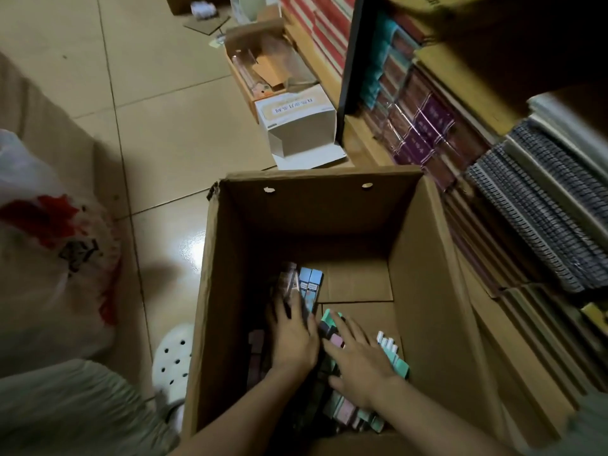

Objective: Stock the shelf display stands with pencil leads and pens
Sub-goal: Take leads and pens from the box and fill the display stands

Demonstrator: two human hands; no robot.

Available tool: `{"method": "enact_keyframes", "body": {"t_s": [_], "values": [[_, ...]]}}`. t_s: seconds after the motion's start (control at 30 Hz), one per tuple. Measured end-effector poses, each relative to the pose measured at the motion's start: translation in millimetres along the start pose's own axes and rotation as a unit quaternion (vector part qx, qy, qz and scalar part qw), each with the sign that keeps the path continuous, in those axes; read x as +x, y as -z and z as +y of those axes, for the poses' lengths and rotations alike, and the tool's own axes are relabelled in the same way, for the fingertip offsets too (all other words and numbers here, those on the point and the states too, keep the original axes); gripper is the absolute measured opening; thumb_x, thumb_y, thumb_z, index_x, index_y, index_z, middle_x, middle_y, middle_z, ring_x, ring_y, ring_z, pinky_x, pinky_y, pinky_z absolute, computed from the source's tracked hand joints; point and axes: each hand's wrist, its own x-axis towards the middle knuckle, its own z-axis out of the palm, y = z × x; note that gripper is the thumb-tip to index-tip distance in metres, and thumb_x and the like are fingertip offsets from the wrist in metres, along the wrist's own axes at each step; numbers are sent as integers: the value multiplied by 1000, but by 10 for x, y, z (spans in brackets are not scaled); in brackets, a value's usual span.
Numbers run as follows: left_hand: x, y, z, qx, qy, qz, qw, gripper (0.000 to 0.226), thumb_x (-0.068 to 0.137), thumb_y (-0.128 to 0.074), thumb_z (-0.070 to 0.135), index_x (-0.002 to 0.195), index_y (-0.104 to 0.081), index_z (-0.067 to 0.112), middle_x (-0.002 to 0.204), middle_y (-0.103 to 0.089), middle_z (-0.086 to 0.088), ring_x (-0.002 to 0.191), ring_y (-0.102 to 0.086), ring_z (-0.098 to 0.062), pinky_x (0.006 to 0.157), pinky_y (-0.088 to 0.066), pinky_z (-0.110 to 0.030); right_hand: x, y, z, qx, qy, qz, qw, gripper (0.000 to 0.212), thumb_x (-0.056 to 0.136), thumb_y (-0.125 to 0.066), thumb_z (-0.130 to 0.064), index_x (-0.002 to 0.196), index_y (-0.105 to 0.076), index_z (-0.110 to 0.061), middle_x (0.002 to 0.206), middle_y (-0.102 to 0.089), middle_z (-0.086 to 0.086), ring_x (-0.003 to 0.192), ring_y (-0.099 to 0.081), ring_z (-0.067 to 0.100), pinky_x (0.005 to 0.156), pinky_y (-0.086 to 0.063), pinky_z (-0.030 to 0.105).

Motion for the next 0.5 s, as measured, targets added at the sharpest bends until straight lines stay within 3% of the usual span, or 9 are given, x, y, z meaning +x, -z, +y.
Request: {"method": "enact_keyframes", "body": {"t_s": [0.17, 0.3, 0.4, 0.5], "values": [[-121, -19, 87, 10, -92, -34, 995, 55, 103, -28, 41, 154, -20, 22, 162, 5, -4, 146, 5, -25, 120, -4, -37, -92, 54, 63, 24, -35, 15, 999, 67, 94, -51, -36, 152, -17, -39, 162, 18, -1, 150, 8, 26, 119, -7, 50], [-68, 53, 109, -4, -156, -53, 986, 47, 104, -31, 36, 148, -36, 23, 161, -13, 0, 147, -3, -17, 121, -8, -34, -133, 124, 103, 93, -66, 27, 993, 57, 98, -48, -34, 148, -23, -45, 163, 3, 2, 150, -2, 27, 118, -12, 52], [-28, 142, 78, -105, -99, 15, 989, 40, 100, -45, 15, 140, -48, 19, 154, -33, -1, 143, -24, -16, 115, -18, -27, -123, 153, 141, 157, -82, 46, 983, 56, 100, -46, -33, 148, -23, -49, 161, -13, 1, 147, -14, 27, 118, -18, 47], [4, 199, 1, -198, 4, 41, 979, 45, 96, -48, 4, 138, -47, 17, 142, -48, -3, 126, -45, -12, 98, -37, -18, -9, 163, 161, 246, -134, 97, 955, 53, 99, -52, -30, 147, -33, -36, 144, -42, 0, 134, -40, 22, 110, -36, 43]]}}
